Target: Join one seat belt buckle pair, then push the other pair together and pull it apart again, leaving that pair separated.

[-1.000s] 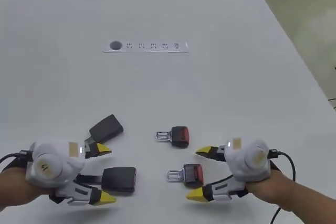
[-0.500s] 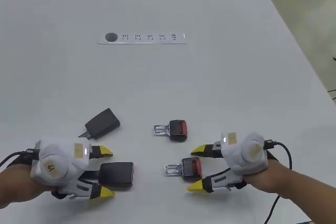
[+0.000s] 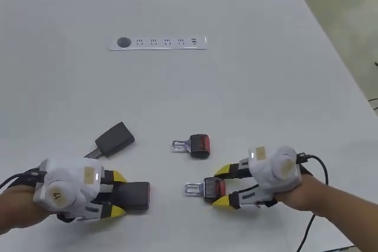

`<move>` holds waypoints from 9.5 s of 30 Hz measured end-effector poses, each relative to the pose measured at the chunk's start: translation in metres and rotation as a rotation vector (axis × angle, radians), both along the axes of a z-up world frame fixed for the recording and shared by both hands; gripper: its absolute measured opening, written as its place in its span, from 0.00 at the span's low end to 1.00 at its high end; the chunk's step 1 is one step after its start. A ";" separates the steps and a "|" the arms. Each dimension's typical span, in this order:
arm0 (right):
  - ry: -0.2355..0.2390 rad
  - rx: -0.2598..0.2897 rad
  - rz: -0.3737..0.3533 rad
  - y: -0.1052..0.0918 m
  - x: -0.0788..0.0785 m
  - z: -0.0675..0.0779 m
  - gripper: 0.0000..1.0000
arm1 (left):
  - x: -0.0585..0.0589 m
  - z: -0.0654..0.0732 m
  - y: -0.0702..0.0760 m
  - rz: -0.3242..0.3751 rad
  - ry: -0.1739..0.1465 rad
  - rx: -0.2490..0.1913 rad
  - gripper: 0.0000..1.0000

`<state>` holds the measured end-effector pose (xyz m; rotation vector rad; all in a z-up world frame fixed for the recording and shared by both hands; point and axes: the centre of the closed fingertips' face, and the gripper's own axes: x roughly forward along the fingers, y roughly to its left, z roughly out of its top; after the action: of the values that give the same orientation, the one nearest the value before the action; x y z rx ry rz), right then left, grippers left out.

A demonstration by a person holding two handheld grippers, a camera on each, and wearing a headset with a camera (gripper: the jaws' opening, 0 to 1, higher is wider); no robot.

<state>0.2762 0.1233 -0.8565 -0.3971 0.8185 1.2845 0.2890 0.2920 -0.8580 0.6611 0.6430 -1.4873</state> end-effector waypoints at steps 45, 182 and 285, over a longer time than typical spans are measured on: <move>-0.007 0.067 0.072 0.041 0.003 -0.001 0.35 | -0.002 0.000 0.001 0.008 0.010 0.035 0.34; -0.112 0.246 0.039 0.107 0.005 0.003 0.33 | -0.004 0.001 0.004 -0.079 0.061 -0.067 0.32; -0.096 0.048 -0.102 0.025 0.104 0.011 0.81 | 0.115 0.029 0.039 0.262 0.020 0.040 0.59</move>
<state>0.3798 0.1478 -0.8457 -0.3709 0.7163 1.1789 0.4043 0.3314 -0.8290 0.5697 0.7469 -1.2419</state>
